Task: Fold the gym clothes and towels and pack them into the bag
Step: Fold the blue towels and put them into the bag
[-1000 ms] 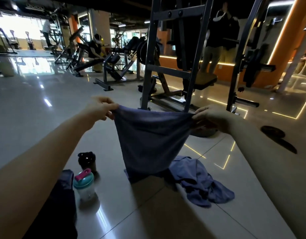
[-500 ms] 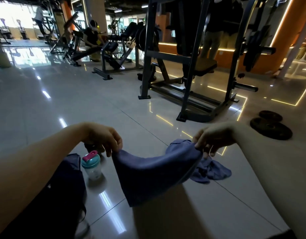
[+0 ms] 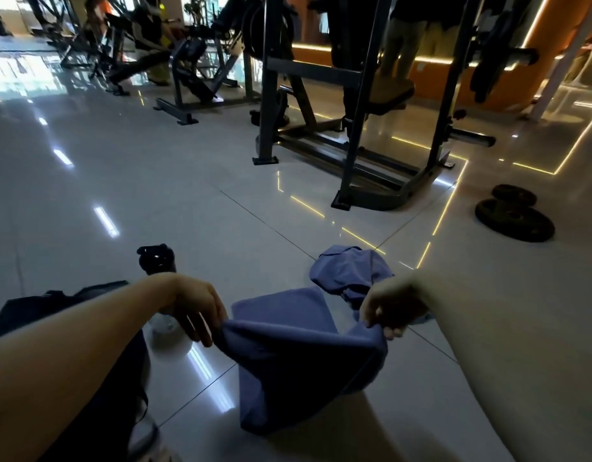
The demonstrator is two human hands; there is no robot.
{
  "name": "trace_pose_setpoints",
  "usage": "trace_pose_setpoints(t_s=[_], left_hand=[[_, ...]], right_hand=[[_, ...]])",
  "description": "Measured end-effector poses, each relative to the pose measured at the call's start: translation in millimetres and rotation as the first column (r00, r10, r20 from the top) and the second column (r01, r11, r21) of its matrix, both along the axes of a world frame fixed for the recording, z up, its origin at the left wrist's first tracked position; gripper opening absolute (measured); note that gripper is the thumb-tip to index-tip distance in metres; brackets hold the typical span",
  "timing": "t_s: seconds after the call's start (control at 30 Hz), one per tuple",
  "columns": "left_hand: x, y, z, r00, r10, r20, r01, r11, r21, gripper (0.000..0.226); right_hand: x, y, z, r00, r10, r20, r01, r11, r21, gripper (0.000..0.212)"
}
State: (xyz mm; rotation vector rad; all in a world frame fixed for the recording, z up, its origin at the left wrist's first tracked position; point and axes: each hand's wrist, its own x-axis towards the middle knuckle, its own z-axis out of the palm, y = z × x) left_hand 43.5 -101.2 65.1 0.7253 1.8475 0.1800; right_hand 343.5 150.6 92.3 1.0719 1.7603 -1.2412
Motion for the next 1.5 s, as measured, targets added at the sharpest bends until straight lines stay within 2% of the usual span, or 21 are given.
trace_pose_setpoints(t_s=[0.07,0.2,0.3,0.4,0.5,0.6,0.77,0.93,1.03,1.13,1.27,1.4,1.5], left_hand=[[0,2,-22,0.998,0.06,0.022,-0.06,0.998,0.004,0.021],[-9,16,-59,0.974,0.223,-0.038,-0.22,0.972,0.08,0.024],[-19,32,-79,0.934,0.352,-0.065,-0.34,0.928,0.15,0.018],[-35,46,-102,0.882,0.469,-0.052,-0.449,0.868,0.214,0.011],[-57,57,-135,0.826,0.558,-0.082,-0.513,0.804,0.3,0.016],[-72,70,-170,0.798,0.593,-0.104,-0.532,0.775,0.341,0.019],[-81,88,-224,0.767,0.632,-0.114,-0.532,0.725,0.437,0.025],[-93,99,-263,0.675,0.729,-0.116,-0.579,0.62,0.53,0.025],[-98,109,-273,0.602,0.794,-0.087,-0.636,0.542,0.549,0.02],[-100,113,-278,0.614,0.778,-0.129,-0.609,0.572,0.55,0.014],[-106,121,-279,0.655,0.724,-0.217,-0.532,0.646,0.548,0.009],[-105,131,-278,0.722,0.574,-0.386,-0.369,0.792,0.487,0.01],[-105,132,-277,0.729,0.478,-0.49,-0.287,0.863,0.415,0.007]], right_hand=[[-6,5,-14,0.999,-0.021,-0.039,0.024,0.996,0.082,0.034],[-28,21,-38,0.959,-0.05,-0.278,0.137,0.944,0.301,0.027],[-55,32,-59,0.929,-0.031,-0.37,0.185,0.903,0.388,0.02],[-83,47,-94,0.92,0.033,-0.391,0.179,0.852,0.493,0.023],[-107,63,-135,0.915,0.073,-0.398,0.188,0.793,0.579,0.02],[-122,75,-171,0.912,0.155,-0.38,0.161,0.718,0.678,0.028],[-144,96,-222,0.907,0.109,-0.406,0.219,0.702,0.678,0.023],[-170,113,-252,0.908,0.097,-0.409,0.229,0.703,0.674,0.016],[-184,118,-267,0.889,0.063,-0.453,0.262,0.74,0.619,0.012],[-187,117,-283,0.906,0.118,-0.406,0.186,0.752,0.633,0.011],[-195,120,-290,0.925,0.136,-0.355,0.169,0.688,0.705,0.012],[-201,122,-290,0.947,0.201,-0.251,0.066,0.642,0.764,0.016],[-196,118,-292,0.948,0.252,-0.196,-0.035,0.692,0.721,0.02]])
